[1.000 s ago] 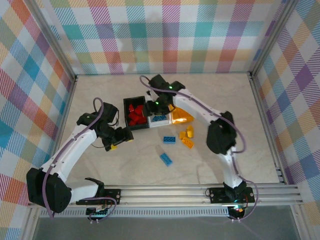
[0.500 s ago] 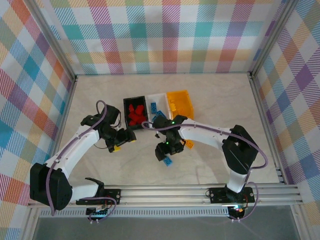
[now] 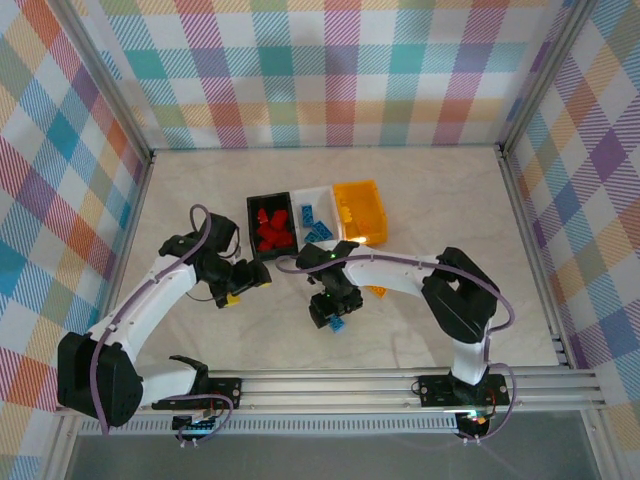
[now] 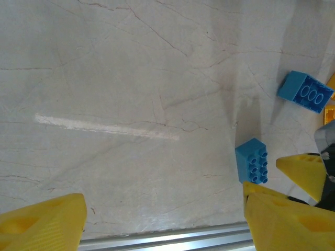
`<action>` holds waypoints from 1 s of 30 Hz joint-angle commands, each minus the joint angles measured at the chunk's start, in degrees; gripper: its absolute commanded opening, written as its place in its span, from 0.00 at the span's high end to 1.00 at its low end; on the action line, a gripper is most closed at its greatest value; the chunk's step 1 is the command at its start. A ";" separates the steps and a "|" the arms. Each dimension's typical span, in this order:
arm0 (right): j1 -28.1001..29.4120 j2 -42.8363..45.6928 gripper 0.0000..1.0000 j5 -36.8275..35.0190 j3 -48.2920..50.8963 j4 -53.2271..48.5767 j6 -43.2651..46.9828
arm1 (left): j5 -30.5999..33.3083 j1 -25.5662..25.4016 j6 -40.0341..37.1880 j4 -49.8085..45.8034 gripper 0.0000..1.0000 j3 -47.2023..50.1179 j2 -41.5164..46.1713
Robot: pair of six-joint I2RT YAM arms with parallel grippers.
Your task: Sort the legos into containers by color
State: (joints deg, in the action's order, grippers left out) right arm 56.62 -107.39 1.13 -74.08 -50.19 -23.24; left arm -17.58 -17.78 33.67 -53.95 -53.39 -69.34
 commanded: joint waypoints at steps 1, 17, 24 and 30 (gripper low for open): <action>0.23 -1.83 0.36 -2.74 -0.31 0.34 -1.01 | -1.01 0.82 -0.01 -1.75 0.20 0.78 1.15; 0.32 -2.69 0.64 -5.61 -0.88 0.21 -2.23 | -1.53 1.78 -0.27 -2.04 0.19 1.98 2.36; -1.20 3.15 0.64 -6.28 -5.85 -4.08 -2.96 | -1.51 1.79 0.69 -1.68 0.19 1.62 3.06; -7.14 2.95 0.63 -7.18 -17.31 -6.25 -0.10 | -1.67 1.79 1.46 -1.96 0.19 0.52 3.50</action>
State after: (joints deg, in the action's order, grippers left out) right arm 52.36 -105.58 -4.29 -87.15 -54.22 -24.69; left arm -18.48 -16.71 33.93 -54.41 -51.86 -67.07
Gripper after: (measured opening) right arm 0.369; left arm 0.806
